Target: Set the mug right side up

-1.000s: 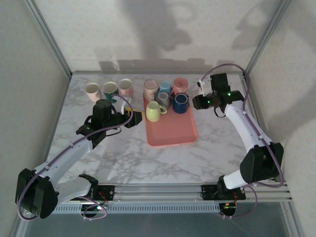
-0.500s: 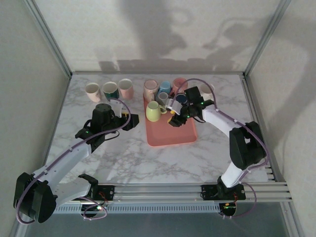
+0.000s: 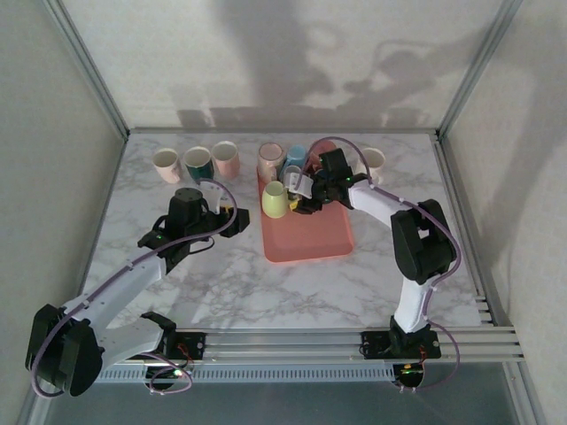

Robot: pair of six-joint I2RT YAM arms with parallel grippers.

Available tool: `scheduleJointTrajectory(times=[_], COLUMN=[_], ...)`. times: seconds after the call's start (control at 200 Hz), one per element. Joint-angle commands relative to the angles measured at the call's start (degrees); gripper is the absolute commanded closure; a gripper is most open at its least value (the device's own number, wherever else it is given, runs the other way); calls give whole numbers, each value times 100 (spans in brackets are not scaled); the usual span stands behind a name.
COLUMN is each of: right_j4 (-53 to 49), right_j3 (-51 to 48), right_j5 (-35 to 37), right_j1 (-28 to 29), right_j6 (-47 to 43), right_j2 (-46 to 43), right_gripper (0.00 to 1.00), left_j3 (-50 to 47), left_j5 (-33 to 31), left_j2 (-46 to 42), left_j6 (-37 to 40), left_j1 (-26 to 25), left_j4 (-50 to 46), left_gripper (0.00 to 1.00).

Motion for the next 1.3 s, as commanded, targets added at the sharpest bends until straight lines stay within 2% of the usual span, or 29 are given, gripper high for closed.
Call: scheduleJointTrajectory(times=[0.0, 0.576, 0.771, 1.031, 1.297], right_j4=[210, -488, -802, -1352, -1718], right_j3=[283, 688, 617, 1069, 1339], right_j5=[9, -123, -107, 389, 720], right_j1=[51, 152, 253, 328, 367], right_j6=[30, -108, -94, 511, 735], right_j2=[176, 649, 526, 740, 948], right_gripper=[43, 52, 63, 64, 65], left_j3=[22, 84, 119, 93, 66], left_j5=[-48, -44, -63, -75, -65], left_j2=[61, 28, 21, 15, -7], left_j6=[151, 169, 187, 184, 183], left_j1=[16, 25, 25, 39, 36], left_j4=[43, -21, -75, -62, -57], left_gripper=[45, 46, 45, 45, 46])
